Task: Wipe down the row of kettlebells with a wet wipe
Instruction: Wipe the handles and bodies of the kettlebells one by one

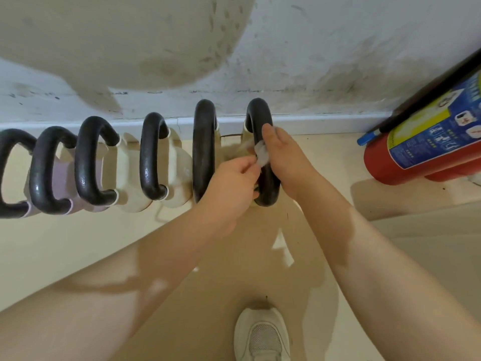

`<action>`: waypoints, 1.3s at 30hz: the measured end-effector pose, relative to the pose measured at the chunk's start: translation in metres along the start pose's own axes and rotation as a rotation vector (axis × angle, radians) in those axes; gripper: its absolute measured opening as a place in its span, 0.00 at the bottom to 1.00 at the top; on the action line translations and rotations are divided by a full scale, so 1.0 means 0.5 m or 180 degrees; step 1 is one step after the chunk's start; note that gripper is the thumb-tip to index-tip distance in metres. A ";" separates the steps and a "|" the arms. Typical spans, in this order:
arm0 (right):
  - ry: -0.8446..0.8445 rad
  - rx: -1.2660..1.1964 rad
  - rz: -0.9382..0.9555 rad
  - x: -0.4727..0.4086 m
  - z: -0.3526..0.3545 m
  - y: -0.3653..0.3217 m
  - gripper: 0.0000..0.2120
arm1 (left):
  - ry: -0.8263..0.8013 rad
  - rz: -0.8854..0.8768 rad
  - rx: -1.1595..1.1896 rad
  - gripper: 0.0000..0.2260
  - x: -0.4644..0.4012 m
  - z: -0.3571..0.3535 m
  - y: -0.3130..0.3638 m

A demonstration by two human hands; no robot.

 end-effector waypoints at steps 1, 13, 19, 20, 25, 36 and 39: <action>-0.0154 0.0046 -0.0078 0.008 0.000 0.007 0.19 | -0.0025 -0.0021 -0.0073 0.16 -0.002 0.001 0.002; 0.0209 -0.0603 -0.0510 -0.021 0.007 -0.024 0.18 | 0.0134 0.0339 0.0294 0.12 -0.015 0.012 -0.007; 0.0380 0.0243 -0.0322 0.016 -0.002 0.010 0.21 | 0.0210 0.0538 0.0763 0.19 -0.002 0.015 -0.008; 0.0437 0.0180 -0.0206 0.034 -0.001 0.020 0.23 | 0.0285 0.0594 0.0894 0.20 -0.001 0.015 -0.009; 0.0790 -0.0471 0.0031 0.082 -0.008 0.096 0.25 | 0.0220 0.0785 0.0660 0.18 0.003 0.001 -0.030; 0.0898 0.0076 0.0064 0.091 -0.034 0.173 0.28 | 0.0004 0.0426 -0.0148 0.22 -0.012 0.008 -0.008; 0.0908 -0.0259 0.0165 0.100 -0.029 0.156 0.24 | -0.0063 0.0454 -0.0160 0.25 -0.010 0.003 -0.009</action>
Point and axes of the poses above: each hand's wrist, its own x-axis away from the middle knuckle, its own z-axis out of the back of the hand, y = z × x, the point moved 9 cm from there along -x, towards the middle knuckle, and after that the axes turned 1 degree about y, right-handed, at the moved point
